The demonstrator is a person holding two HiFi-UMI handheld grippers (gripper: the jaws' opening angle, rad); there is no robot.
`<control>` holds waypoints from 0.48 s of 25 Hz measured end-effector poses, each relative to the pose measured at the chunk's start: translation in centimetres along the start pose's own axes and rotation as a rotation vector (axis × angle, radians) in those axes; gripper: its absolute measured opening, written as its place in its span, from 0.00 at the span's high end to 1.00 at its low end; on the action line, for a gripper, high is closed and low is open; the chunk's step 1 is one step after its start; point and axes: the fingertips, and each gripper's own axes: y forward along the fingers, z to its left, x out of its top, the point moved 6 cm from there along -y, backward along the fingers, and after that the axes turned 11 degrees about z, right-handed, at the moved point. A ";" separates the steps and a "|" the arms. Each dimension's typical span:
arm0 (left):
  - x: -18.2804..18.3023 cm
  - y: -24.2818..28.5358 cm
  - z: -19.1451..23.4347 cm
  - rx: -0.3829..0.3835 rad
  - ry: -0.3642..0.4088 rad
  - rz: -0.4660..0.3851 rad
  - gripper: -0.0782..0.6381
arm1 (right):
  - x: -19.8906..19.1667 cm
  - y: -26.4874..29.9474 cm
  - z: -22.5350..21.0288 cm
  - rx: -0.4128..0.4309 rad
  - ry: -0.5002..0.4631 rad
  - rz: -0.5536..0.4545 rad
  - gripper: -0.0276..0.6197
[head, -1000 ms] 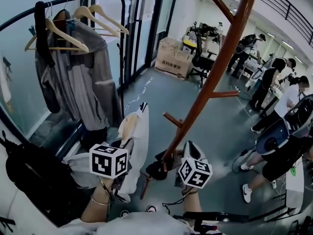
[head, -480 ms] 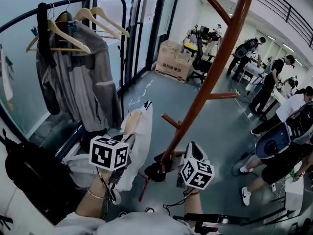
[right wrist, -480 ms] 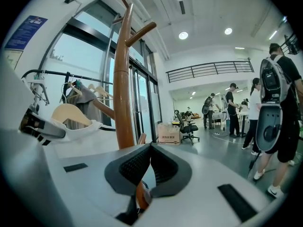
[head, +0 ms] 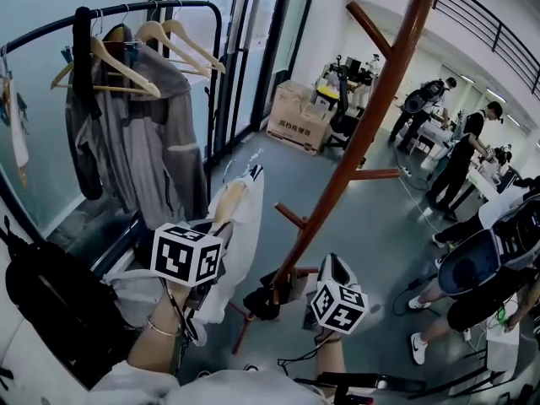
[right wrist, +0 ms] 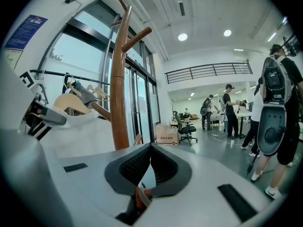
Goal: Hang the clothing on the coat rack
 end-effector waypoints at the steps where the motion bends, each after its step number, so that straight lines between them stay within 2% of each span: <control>1: 0.3 -0.3 -0.1 0.002 0.004 -0.009 0.86 | 0.0 -0.1 -0.1 -0.003 -0.003 -0.001 0.92; 6: 2.0 -1.8 -0.5 0.009 0.015 -0.058 0.86 | 0.6 -0.4 -0.4 -0.005 -0.013 -0.010 0.92; 12: 3.7 -2.8 -0.7 0.028 0.060 -0.073 0.86 | 1.2 -0.5 0.1 0.004 -0.018 -0.021 0.92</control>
